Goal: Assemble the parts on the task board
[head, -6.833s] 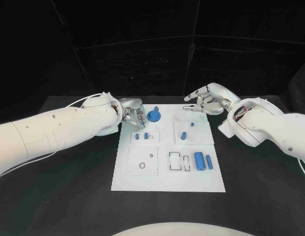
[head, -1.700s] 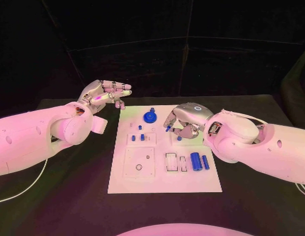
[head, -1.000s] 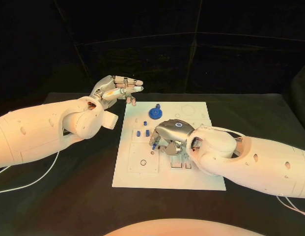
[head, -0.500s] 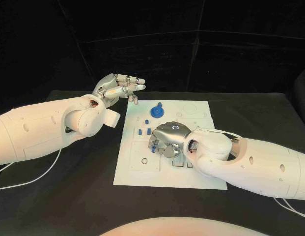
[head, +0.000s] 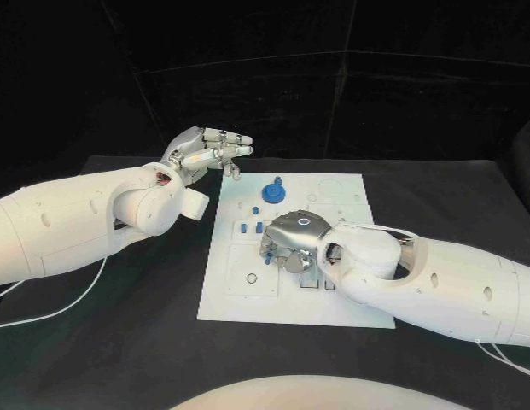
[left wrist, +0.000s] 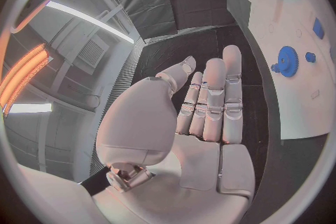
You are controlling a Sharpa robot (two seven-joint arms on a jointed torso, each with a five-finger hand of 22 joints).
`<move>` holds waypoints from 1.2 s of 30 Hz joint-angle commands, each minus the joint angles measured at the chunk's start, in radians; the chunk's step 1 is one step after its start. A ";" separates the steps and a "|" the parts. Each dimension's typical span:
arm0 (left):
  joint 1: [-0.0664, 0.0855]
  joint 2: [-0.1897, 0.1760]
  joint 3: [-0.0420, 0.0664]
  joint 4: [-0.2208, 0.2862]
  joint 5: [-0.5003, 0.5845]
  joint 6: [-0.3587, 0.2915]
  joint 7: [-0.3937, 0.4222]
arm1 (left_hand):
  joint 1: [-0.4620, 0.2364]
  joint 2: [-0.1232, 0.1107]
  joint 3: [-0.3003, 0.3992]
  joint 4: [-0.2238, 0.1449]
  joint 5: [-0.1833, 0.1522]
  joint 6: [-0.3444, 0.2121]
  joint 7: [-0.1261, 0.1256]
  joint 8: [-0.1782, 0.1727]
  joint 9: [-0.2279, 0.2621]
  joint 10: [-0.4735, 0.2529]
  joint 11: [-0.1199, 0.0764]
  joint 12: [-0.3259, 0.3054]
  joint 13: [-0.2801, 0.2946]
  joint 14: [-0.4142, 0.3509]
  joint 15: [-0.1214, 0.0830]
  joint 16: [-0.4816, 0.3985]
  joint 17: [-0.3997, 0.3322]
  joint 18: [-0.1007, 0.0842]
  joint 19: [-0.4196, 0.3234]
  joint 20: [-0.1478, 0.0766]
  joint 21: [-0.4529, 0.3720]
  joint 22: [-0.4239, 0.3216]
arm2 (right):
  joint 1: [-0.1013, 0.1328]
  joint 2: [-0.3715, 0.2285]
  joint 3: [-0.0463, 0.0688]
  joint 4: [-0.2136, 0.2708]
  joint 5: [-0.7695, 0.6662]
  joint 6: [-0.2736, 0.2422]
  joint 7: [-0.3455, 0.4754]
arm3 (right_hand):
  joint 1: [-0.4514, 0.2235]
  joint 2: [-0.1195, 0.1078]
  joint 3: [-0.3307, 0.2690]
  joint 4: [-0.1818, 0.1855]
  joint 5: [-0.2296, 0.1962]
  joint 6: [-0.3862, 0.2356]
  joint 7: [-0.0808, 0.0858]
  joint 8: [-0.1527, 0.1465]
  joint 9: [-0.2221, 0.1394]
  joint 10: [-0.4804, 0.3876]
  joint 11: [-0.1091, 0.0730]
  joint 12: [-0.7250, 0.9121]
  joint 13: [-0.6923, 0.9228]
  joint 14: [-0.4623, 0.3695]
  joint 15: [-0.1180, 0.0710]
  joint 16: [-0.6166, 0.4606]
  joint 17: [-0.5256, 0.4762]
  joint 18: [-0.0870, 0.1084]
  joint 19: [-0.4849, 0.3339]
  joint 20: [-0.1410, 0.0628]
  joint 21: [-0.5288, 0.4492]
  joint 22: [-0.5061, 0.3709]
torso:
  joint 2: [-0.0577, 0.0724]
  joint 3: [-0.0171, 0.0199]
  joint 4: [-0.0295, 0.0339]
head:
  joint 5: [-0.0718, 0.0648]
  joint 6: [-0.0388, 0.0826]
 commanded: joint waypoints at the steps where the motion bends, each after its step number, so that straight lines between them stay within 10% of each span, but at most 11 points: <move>1: 0.002 0.001 0.001 -0.001 0.006 0.013 0.000 | 0.000 0.001 0.001 -0.003 0.003 -0.002 0.007 0.004 -0.002 -0.002 0.005 0.003 -0.001 -0.006 0.000 -0.003 -0.001 0.013 -0.004 0.001 -0.006 -0.001 | 0.001 0.001 0.000 0.002 -0.037 0.006 -0.012 | -0.010 -0.001 0.007 0.000 0.000 0.003 0.005 0.006 0.001 0.003 0.003 -0.005 0.001 0.022 0.001 0.004 -0.001 -0.014 0.008 0.002 0.005 0.001 | 0.000 -0.0001 -0.0005 | 0.000 0.000; 20: 0.002 0.003 0.001 -0.008 0.006 0.016 -0.007 | 0.000 0.001 0.001 -0.003 0.003 -0.002 0.007 0.004 -0.002 -0.002 0.005 0.003 -0.001 -0.006 0.000 -0.003 -0.001 0.013 -0.004 0.001 -0.006 -0.001 | 0.000 0.012 -0.005 0.002 -0.038 0.076 -0.007 | -0.048 -0.021 -0.004 -0.004 0.009 0.004 0.002 0.007 0.002 0.005 0.001 -0.006 0.001 0.020 0.001 0.004 -0.007 -0.014 0.005 0.003 0.003 -0.002 | -0.001 -0.0007 -0.0009 | -0.002 -0.001; 27: 0.002 0.003 0.001 -0.011 0.006 0.018 -0.010 | -0.001 0.001 0.001 -0.003 0.003 -0.003 0.007 0.004 -0.002 -0.003 0.006 0.004 -0.001 -0.006 0.001 -0.003 -0.002 0.013 -0.004 0.001 -0.007 -0.002 | 0.000 0.013 -0.007 -0.006 -0.031 0.001 -0.015 | -0.113 -0.067 -0.061 0.011 0.021 -0.115 0.025 -0.001 -0.005 -0.131 0.029 -0.013 -0.001 -0.007 0.025 -0.058 -0.100 0.006 -0.061 0.022 -0.055 -0.098 | 0.000 -0.0008 -0.0002 | -0.003 0.000; 36: 0.002 0.002 0.001 -0.011 0.006 0.024 -0.016 | -0.001 0.001 0.001 -0.003 0.003 -0.003 0.008 0.004 -0.002 -0.004 0.006 0.004 -0.001 -0.006 0.001 -0.003 -0.002 0.013 -0.004 0.001 -0.007 -0.002 | 0.000 -0.012 -0.008 0.008 -0.022 -0.138 -0.011 | -0.114 -0.059 -0.134 0.012 0.025 -0.183 0.037 0.003 -0.002 -0.196 0.042 0.007 0.003 -0.022 0.033 -0.121 -0.186 0.023 -0.107 0.033 -0.113 -0.182 | -0.001 0.0003 -0.0006 | -0.007 0.006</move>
